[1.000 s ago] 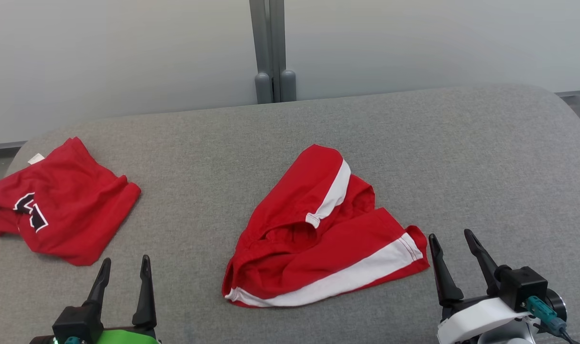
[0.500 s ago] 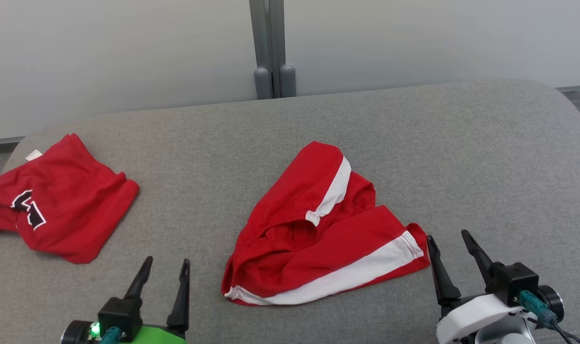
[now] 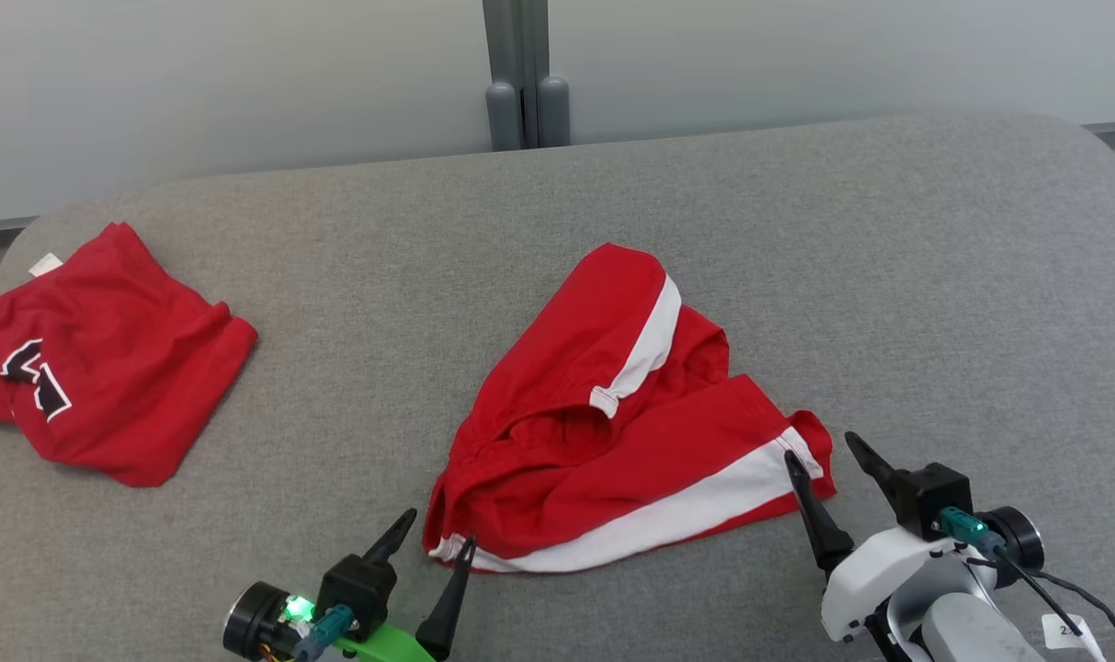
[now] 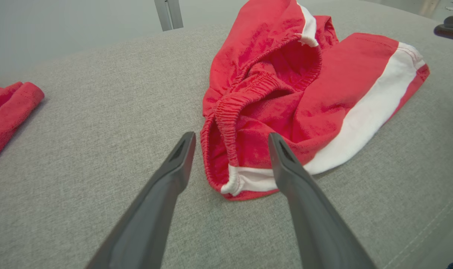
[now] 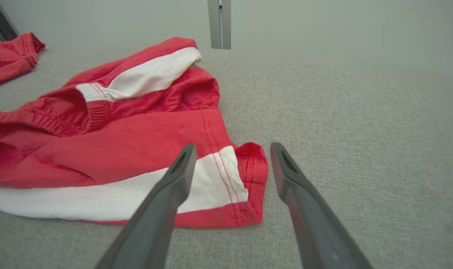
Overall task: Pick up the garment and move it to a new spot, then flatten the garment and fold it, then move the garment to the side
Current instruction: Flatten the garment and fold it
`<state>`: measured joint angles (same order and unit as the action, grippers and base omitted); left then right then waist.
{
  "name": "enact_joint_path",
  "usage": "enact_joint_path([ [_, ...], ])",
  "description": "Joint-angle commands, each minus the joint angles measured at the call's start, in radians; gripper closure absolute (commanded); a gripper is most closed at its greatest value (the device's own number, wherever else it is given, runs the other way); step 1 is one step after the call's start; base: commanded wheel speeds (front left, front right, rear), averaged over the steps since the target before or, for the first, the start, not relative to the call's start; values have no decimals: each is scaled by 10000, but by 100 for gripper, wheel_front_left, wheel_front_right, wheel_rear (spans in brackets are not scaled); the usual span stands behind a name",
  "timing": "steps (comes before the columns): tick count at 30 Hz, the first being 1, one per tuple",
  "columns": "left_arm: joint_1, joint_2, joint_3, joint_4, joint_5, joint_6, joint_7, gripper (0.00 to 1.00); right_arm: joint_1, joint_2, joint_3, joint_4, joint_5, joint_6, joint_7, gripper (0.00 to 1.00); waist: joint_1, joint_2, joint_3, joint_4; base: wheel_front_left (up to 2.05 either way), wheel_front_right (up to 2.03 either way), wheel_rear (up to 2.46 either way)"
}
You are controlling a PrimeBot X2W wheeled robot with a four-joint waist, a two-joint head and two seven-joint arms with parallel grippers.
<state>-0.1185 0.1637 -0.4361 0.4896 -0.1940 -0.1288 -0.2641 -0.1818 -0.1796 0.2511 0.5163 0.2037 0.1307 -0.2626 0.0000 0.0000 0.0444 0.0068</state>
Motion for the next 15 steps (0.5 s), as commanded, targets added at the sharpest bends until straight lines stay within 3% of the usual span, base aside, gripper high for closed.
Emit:
enact_joint_path([
  [1,-233,68,-164,162,-125,-23,-5,0,-208,-89,177,227,136,1,-33,0,0,0,116,34,0,0,0],
  [15,-1269,283,-1590,1719,-952,-26,-3,0,-1621,-385,1934,2100,1220,1,-33,0,0,0,496,144,0,0,0],
])
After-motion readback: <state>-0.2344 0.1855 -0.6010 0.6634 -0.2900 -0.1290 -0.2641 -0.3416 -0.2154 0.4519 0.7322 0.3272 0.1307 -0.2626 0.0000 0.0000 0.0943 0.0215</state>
